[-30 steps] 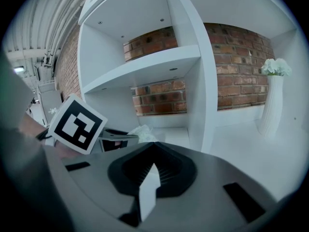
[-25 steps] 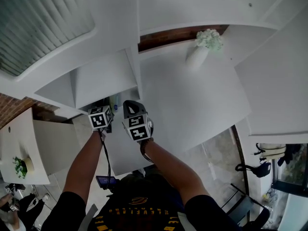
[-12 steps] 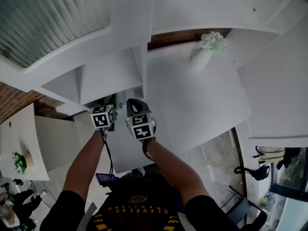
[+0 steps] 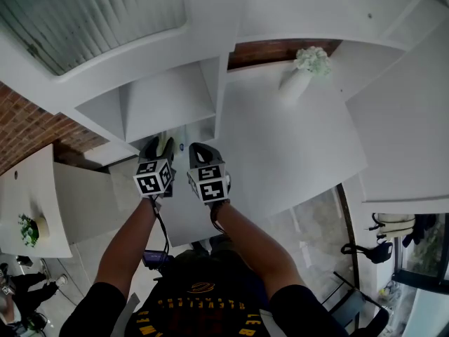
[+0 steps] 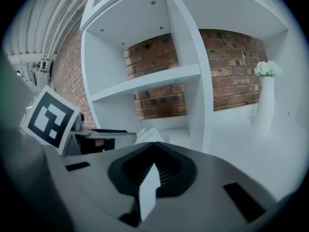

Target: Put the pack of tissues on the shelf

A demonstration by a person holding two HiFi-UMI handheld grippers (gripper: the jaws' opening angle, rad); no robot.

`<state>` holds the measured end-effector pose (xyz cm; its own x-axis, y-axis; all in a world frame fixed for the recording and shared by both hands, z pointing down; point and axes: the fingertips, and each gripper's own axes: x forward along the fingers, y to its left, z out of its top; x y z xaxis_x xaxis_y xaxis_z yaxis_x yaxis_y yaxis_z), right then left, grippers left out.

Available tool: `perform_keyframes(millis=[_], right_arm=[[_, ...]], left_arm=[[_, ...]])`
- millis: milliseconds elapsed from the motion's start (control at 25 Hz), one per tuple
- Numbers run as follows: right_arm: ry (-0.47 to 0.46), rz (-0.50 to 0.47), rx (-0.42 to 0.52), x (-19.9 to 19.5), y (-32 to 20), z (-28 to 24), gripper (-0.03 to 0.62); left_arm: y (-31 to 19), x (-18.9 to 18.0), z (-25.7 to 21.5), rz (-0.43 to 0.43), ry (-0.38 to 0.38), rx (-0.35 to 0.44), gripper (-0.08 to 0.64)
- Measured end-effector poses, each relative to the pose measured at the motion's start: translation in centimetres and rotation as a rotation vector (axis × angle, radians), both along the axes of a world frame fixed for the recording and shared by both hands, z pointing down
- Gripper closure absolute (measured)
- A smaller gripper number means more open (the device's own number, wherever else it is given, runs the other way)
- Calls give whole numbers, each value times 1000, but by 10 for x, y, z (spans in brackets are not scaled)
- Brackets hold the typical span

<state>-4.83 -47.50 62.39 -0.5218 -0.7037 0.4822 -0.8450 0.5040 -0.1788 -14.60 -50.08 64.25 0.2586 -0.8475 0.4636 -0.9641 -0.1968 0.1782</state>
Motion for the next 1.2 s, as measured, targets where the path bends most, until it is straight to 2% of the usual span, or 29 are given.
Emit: perform_keyframes(millis=[200,320,640,800,1000,1200], right_arm=[[9,-8,17,-5,15,-10,594],[4,-6,33,-6,25,-19,594],[-56,15,69,-5,51,-51,594],[-81,20,78,-8,67,-63,594],[-113,28,90,-9,86,-78,594],[-163,26,127,-9,102,-109,594]], left_arm=[[26,-3,-15,-4,46,17,382],[43,-6,-34,-17,105,44,382],[90,0,-94,24,273,129,382],[113,0,-109,5,340,146,382],[141,1,-122,5,402,149,382],[164,9,-145,51,444,174,383]])
